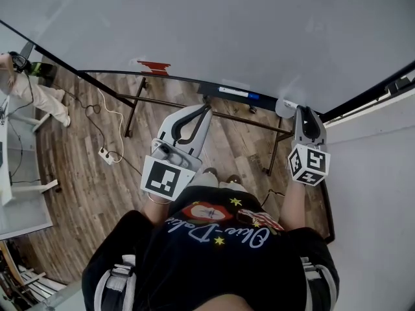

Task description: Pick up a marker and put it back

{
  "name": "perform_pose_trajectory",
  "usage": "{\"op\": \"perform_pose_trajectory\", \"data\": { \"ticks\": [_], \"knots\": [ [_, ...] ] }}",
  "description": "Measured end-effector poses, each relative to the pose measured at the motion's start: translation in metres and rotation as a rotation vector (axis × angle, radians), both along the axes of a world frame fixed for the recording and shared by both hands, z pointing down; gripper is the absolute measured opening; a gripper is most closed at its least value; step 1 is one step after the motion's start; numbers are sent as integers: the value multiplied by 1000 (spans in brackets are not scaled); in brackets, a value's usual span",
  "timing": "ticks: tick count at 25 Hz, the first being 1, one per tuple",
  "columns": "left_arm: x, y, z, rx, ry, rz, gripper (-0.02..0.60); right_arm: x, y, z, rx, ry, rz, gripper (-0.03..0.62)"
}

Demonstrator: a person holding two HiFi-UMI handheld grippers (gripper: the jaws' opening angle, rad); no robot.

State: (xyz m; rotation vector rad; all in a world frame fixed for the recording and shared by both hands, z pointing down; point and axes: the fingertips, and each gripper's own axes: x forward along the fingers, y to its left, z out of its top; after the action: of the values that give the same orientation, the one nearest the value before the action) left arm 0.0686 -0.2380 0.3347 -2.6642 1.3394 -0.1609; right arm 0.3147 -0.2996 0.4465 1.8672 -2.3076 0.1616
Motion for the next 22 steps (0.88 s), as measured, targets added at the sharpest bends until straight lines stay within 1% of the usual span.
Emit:
{"op": "perform_pose_trajectory", "data": {
  "ticks": [5, 8, 15, 22],
  "knots": [
    [-10, -9, 0, -5, 13, -5, 3, -10, -3, -6, 12, 35, -10, 67],
    [-14, -12, -2, -2, 10, -1, 3, -13, -5, -13, 21, 56, -6, 66],
    [-24, -17, -3, -6, 19, -2, 3, -18, -4, -34, 41, 59, -6, 65],
    [-29, -20, -4, 0, 34, 8, 3, -21, 8, -57, 82, 52, 1, 66]
  ]
}}
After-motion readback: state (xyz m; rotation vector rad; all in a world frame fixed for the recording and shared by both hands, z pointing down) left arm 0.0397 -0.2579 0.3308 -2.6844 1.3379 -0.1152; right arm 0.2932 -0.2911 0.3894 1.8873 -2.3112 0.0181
